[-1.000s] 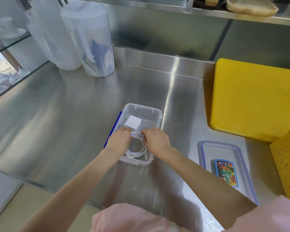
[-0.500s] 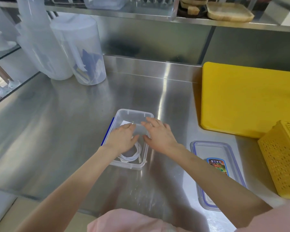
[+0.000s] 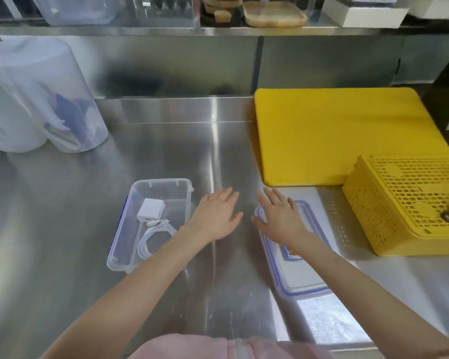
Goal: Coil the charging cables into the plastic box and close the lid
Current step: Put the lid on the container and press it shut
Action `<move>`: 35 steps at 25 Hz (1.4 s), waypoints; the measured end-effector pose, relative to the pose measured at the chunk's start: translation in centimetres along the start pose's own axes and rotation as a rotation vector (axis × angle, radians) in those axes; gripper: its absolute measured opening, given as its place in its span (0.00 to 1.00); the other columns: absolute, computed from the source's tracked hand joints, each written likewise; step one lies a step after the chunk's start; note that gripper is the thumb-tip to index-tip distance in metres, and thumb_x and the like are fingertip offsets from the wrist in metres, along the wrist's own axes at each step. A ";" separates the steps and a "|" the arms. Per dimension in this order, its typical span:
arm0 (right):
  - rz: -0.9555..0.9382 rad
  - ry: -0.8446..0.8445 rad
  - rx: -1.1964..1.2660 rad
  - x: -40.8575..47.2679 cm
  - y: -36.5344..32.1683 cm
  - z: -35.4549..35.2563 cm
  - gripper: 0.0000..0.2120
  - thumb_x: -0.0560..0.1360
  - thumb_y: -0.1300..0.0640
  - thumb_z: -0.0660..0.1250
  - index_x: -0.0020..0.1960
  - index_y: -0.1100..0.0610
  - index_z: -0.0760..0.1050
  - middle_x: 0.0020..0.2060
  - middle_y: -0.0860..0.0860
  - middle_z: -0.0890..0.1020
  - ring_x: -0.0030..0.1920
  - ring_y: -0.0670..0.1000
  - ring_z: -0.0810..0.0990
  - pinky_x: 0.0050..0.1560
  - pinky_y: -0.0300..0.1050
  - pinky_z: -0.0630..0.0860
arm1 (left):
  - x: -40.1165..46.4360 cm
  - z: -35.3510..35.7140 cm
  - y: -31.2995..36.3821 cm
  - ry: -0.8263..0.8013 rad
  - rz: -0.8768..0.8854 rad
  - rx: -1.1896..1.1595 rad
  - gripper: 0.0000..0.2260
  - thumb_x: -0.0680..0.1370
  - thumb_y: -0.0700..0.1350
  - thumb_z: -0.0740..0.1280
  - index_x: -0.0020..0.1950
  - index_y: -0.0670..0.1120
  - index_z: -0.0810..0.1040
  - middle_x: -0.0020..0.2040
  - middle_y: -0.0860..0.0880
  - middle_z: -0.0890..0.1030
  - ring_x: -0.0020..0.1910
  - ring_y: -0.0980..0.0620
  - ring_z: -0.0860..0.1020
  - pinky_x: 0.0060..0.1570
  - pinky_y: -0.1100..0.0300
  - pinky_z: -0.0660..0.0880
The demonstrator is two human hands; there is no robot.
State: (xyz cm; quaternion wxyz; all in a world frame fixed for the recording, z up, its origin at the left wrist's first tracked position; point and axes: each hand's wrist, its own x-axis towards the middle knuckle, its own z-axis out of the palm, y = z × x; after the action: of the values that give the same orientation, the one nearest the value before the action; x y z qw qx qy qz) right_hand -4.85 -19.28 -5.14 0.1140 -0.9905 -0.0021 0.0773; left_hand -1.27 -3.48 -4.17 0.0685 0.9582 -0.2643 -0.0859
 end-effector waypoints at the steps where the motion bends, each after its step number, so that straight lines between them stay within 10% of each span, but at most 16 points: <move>1: 0.034 -0.013 -0.002 -0.4 1.0 0.1 0.30 0.77 0.47 0.56 0.74 0.52 0.49 0.76 0.52 0.50 0.76 0.51 0.46 0.73 0.55 0.47 | 0.4 0.4 0.8 -0.026 0.018 0.007 0.27 0.79 0.53 0.53 0.74 0.43 0.53 0.77 0.44 0.55 0.75 0.45 0.53 0.72 0.51 0.53; 12: 0.376 -0.069 0.040 -4.0 7.6 1.6 0.33 0.76 0.43 0.57 0.74 0.54 0.48 0.76 0.55 0.52 0.75 0.55 0.49 0.73 0.56 0.49 | 0.3 5.1 5.6 -0.277 0.006 -0.183 0.33 0.78 0.55 0.54 0.75 0.41 0.43 0.77 0.41 0.50 0.76 0.44 0.48 0.73 0.47 0.44; 21: 0.515 -0.059 0.169 -5.4 7.9 1.9 0.23 0.74 0.49 0.63 0.61 0.63 0.65 0.61 0.63 0.69 0.62 0.63 0.66 0.59 0.52 0.67 | -0.5 6.6 6.4 -0.380 -0.046 -0.319 0.34 0.78 0.56 0.55 0.75 0.42 0.41 0.78 0.44 0.45 0.76 0.44 0.41 0.73 0.48 0.41; 30: 0.495 0.041 0.426 -4.5 6.1 1.1 0.11 0.75 0.54 0.60 0.49 0.63 0.68 0.54 0.65 0.71 0.58 0.64 0.69 0.54 0.50 0.68 | -1.3 5.5 5.1 -0.139 -0.054 -0.685 0.33 0.77 0.45 0.61 0.75 0.46 0.46 0.78 0.48 0.48 0.76 0.53 0.46 0.69 0.62 0.53; 35: 0.373 0.130 0.496 -2.9 3.4 -0.6 0.16 0.76 0.56 0.60 0.61 0.62 0.70 0.55 0.64 0.70 0.61 0.61 0.67 0.54 0.46 0.66 | -1.8 3.5 2.3 0.051 -0.163 -0.721 0.26 0.76 0.43 0.62 0.73 0.46 0.57 0.73 0.46 0.65 0.68 0.45 0.68 0.58 0.64 0.64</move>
State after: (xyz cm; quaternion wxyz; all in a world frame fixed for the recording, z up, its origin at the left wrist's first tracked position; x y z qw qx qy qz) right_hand -7.70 -22.75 -4.88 0.3359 -0.9186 0.2059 0.0317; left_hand -4.62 -4.84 -6.97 0.4011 0.8923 -0.1379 -0.1548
